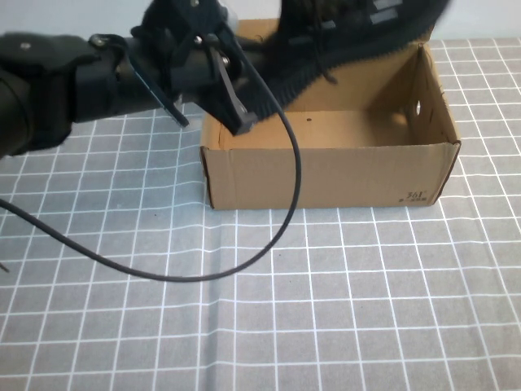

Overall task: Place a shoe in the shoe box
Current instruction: Place the shoe in the shoe box

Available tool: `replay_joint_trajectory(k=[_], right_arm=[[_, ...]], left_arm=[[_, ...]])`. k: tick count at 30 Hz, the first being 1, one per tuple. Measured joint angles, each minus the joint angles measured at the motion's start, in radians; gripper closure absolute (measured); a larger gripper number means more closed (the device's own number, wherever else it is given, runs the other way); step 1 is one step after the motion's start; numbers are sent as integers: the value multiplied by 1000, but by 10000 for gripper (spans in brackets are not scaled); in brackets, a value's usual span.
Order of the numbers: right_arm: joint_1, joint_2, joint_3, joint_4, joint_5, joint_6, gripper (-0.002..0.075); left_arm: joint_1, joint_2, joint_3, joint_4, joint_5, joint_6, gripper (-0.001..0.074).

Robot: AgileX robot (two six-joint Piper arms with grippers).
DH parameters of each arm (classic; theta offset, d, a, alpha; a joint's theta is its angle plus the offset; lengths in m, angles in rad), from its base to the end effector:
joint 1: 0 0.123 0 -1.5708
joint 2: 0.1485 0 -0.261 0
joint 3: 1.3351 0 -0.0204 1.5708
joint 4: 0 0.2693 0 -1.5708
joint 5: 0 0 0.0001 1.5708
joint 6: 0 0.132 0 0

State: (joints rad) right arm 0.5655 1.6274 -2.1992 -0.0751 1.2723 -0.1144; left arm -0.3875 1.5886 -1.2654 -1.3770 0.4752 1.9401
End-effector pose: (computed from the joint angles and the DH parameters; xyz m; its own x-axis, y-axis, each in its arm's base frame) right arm 0.3101 0.1856 0.4838 -0.4149 -0.4241 -0.8050 -0.5465 0.8235 -0.1522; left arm 0.3675 -0.2141 0.2985 0.1508 0.4726 -0.8683 0.7766 0.4869 0.3999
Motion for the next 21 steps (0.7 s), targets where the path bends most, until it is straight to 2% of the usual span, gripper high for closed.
replay_joint_trajectory(k=[4,7,13,21], right_arm=[[0,-17,0,-5,2,3,740],[0,-26,11,-8,3,5,741],[0,-105,180,-89,3,73,742],[0,-288,473,-148,3,193,742]], left_arm=[[0,0,-55,231,104,-188,715],[8,8,-111,313,158,-242,715],[60,114,-261,349,273,-352,715],[112,325,-523,371,359,-371,716]])
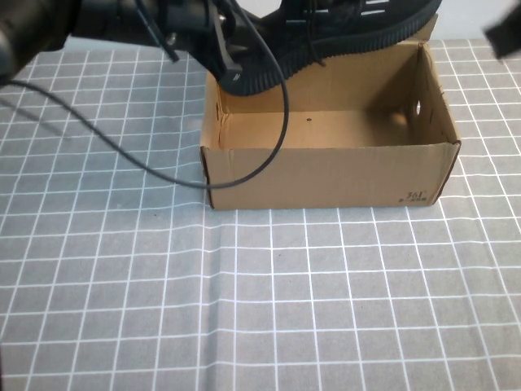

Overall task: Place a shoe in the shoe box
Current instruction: Place the shoe in the shoe box

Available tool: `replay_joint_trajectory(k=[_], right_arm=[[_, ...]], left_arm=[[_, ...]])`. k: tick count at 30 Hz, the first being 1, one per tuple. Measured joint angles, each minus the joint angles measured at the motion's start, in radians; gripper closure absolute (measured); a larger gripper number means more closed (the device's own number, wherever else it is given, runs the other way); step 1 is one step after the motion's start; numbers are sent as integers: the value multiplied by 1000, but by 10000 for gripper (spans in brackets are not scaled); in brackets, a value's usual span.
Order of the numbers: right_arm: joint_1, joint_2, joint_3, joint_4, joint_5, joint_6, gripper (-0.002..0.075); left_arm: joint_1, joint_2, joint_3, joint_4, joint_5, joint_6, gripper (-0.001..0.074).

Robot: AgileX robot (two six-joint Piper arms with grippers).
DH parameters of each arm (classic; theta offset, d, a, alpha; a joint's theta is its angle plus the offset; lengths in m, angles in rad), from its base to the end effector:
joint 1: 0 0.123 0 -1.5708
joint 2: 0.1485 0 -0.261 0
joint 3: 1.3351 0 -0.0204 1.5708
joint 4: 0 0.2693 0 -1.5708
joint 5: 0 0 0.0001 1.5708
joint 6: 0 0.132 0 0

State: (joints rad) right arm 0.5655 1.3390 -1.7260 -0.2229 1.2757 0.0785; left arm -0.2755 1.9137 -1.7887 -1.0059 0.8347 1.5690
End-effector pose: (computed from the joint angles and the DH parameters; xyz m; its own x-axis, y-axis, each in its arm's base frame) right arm 0.2673 0.1366 0.4321 -0.6074 -0.3708 -0.7025 -0.3909 0.9094 -0.1420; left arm 0.4390 -0.2100 0.3076 0.1133 0.5232 -0.8446 0.8802 0.3415 0.3296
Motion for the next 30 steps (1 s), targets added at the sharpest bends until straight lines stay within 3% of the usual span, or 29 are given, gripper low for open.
replay_joint_trajectory(k=[9,19,30], right_arm=[[0,-223,188,-93,0,130,742],[0,-416,255,-102,0,168,742],[0,-462,410,-128,0,172,742]], left_arm=[[0,193,-234,133,109,11,716],[0,285,-249,137,55,100,716],[-4,316,-250,50,5,250,716]])
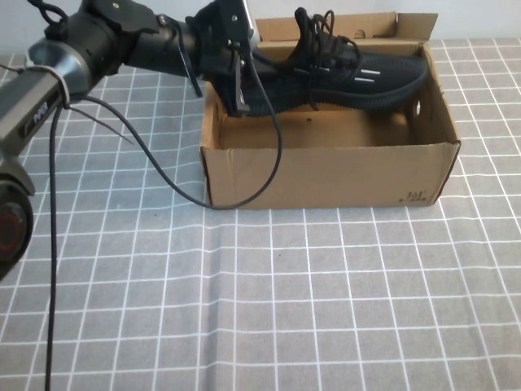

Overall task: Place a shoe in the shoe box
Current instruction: Place the shoe in the shoe box

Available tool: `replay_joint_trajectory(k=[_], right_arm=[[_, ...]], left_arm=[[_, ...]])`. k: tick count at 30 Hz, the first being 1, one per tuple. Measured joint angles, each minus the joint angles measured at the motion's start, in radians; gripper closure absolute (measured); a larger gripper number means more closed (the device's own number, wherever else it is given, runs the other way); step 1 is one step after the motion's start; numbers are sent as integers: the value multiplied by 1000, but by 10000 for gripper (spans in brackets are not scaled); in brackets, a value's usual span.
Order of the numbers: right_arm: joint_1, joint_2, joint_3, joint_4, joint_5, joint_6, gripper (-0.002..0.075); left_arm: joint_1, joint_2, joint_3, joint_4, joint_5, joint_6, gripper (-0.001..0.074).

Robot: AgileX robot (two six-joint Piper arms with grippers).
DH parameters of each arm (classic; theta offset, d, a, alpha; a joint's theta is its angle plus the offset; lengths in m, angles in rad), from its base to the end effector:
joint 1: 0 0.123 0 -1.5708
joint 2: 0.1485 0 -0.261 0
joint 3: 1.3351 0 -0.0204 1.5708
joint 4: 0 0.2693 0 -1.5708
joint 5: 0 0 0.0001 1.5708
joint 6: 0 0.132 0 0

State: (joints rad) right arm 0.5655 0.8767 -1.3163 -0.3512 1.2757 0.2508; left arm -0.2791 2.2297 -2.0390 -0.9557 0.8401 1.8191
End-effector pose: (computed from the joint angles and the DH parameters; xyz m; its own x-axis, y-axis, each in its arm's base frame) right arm 0.1751 0.0597 0.4159 -0.6008 -0.2201 -0.7685 -0.2147 0.9705 -0.1101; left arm 0.4972 -0.2261 0.2304 0.2968 0.6362 -0.7122 0.8537 0.1574 0.4964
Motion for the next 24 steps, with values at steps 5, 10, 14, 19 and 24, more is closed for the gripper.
replay_joint_trajectory(k=[5,10,14,19,24], right_arm=[[0,0,18,-4,0,1,742],[0,0,19,-14,0,2,742],[0,0,19,-15,0,14,742],[0,0,19,-19,0,19,742],[0,0,19,-23,0,21,742]], left_arm=[[-11,26,0,-25,-22,58,716],[-19,56,0,-27,-63,87,716],[-20,71,0,-29,-111,93,716],[-20,82,0,-34,-125,95,716],[-21,104,0,-36,-135,97,717]])
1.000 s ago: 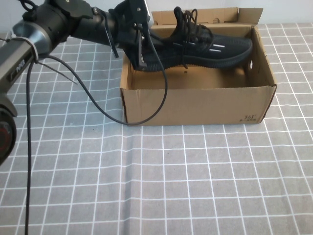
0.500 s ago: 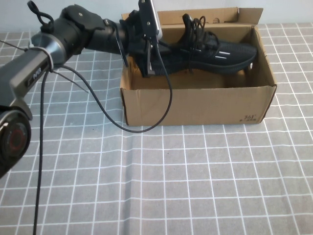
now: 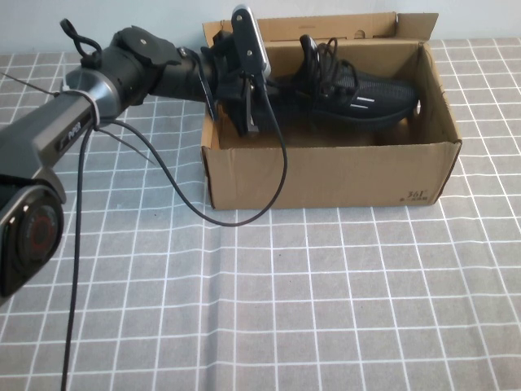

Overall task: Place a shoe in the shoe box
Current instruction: Place the shoe in the shoe box

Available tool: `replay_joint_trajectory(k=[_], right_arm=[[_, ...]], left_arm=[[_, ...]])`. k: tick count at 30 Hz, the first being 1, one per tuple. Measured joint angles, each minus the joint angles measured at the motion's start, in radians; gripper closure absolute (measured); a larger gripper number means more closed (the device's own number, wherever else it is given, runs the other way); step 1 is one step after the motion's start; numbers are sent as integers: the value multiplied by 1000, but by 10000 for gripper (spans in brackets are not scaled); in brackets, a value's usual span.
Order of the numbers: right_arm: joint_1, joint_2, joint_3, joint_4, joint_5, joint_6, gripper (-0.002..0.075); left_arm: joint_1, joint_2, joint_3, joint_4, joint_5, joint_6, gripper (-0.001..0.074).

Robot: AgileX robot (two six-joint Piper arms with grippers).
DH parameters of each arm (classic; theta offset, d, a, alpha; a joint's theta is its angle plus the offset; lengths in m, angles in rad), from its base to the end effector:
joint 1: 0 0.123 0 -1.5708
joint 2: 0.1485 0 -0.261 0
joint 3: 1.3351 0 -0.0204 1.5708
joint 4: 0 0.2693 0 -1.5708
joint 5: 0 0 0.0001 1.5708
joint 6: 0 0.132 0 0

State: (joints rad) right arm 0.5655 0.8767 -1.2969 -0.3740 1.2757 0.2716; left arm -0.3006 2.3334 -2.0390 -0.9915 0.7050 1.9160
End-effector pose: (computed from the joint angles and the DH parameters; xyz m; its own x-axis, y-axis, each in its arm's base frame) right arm 0.1772 0.0578 0.4106 -0.6119 -0.2138 -0.7615 -0.1918 0.9741 -0.1194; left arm 0.5162 -0.2350 0.1810 0.2943 0.6739 -0.6777 0.8255 0.1781 0.5356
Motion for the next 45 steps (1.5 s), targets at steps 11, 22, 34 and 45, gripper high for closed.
replay_joint_trajectory(k=[11,22,34,45], right_arm=[[0,0,5,0,0,4,742],[0,0,5,9,0,4,742],[0,0,5,21,0,4,742],[0,0,5,21,0,4,742]], left_arm=[[-5,4,0,-2,-8,-31,717],[-5,4,-2,-23,-10,-137,411],[-5,-97,-2,100,-5,-575,329],[-6,-357,-2,465,129,-1236,608]])
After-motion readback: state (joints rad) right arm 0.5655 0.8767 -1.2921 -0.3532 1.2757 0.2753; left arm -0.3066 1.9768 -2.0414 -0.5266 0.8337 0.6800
